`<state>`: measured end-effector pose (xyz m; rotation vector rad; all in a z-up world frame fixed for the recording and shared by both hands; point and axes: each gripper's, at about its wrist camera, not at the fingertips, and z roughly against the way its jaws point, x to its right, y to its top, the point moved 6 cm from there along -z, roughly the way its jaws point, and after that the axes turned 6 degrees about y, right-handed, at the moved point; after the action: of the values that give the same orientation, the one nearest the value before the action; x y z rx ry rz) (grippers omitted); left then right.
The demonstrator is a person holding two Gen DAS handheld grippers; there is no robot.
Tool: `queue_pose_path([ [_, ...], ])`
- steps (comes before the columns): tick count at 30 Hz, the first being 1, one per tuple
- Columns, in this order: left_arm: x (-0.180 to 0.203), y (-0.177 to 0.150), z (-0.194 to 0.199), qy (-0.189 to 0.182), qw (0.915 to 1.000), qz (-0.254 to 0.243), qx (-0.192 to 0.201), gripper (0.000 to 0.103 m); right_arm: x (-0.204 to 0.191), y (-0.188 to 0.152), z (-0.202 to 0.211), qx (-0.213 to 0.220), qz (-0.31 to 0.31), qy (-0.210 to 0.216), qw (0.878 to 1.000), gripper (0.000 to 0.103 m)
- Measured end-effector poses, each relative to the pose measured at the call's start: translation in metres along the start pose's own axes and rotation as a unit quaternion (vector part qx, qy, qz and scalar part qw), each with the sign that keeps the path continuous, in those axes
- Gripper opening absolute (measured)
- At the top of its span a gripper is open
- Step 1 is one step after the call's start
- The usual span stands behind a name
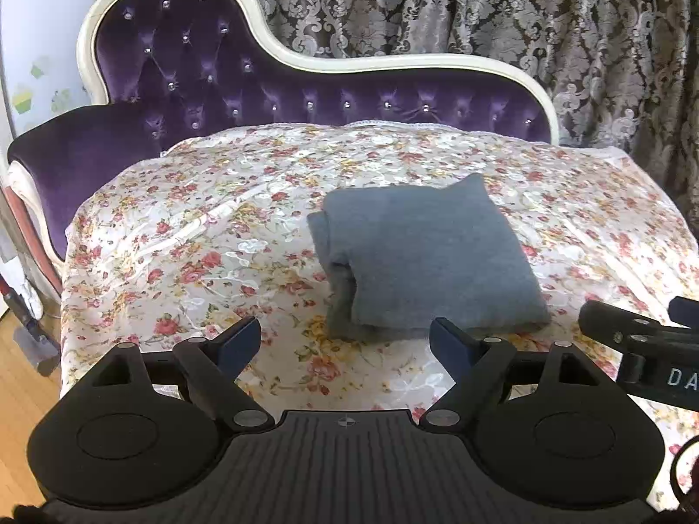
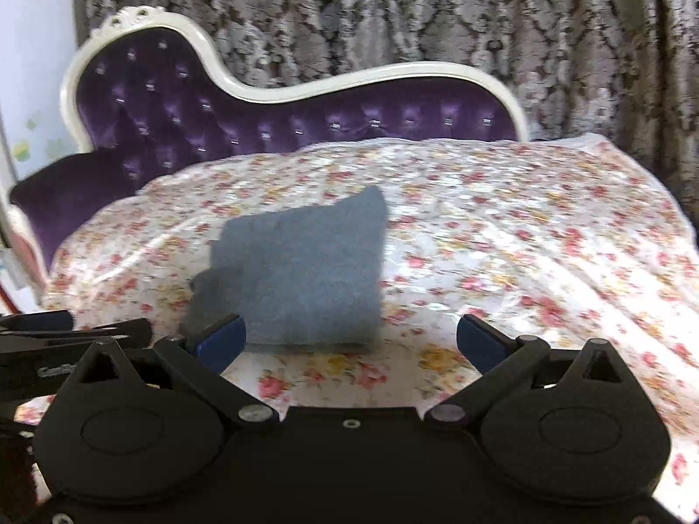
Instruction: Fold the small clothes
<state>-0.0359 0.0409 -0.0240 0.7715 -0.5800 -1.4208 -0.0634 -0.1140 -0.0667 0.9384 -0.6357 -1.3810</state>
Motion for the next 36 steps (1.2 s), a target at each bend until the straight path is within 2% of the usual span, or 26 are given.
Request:
queue_pose_path([
  [2, 0.001, -0.002, 0.002, -0.005, 1.0, 0.0, -0.002, 0.084, 0.001, -0.001, 0.002, -0.001, 0.001, -0.003, 1.0, 0.102],
  [12, 0.002, -0.012, 0.001, -0.001, 0.9998, -0.005, -0.019, 0.084, -0.002, -0.009, 0.007, -0.01, -0.004, 0.034, 0.999, 0.102],
  [36, 0.01, -0.025, -0.007, 0.0, 0.9985, -0.02, -0.052, 0.084, 0.002, -0.022, 0.002, -0.033, -0.027, 0.041, 0.998, 0.102],
])
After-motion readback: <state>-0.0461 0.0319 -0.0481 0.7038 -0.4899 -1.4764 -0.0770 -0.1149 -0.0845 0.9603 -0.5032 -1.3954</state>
